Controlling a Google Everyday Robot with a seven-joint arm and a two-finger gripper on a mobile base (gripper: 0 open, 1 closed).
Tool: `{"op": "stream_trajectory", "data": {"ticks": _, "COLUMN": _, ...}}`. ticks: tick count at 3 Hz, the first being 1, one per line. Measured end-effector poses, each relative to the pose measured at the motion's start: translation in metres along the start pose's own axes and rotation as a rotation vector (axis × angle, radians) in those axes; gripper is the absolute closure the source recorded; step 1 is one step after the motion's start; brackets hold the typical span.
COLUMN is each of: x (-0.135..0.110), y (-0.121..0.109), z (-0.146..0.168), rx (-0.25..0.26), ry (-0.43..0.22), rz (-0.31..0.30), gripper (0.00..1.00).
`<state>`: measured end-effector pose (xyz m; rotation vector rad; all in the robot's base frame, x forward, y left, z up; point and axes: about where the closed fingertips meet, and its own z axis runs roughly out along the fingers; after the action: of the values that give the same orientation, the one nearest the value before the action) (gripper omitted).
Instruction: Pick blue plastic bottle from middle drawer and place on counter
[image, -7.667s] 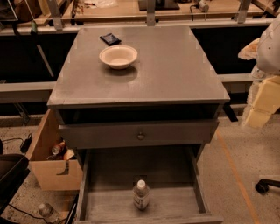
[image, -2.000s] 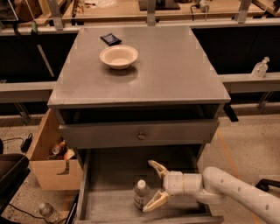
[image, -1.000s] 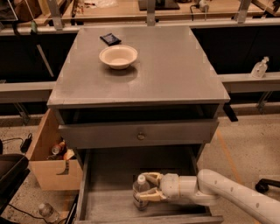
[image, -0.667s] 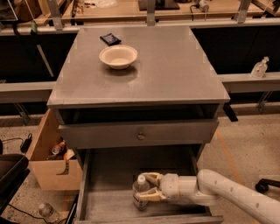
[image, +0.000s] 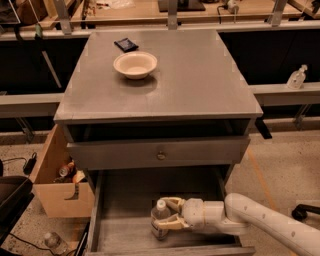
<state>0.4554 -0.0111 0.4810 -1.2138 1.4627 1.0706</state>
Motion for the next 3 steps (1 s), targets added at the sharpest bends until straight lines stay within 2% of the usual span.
{"op": "stream_trajectory", "data": {"ticks": 1, "x": -0.015, "y": -0.003, "z": 0.000, "rx": 0.002, "ry": 0.006, "rz": 0.024, "gripper": 1.00}}
{"op": "stream_trajectory", "data": {"ticks": 2, "x": -0.057, "y": 0.003, "z": -0.014, "rx": 0.027, "ry": 0.013, "rz": 0.019, "gripper": 1.00}}
{"op": "stream_trajectory", "data": {"ticks": 3, "x": -0.122, "y": 0.004, "z": -0.052, "rx": 0.109, "ry": 0.026, "rz": 0.012, "gripper": 1.00}}
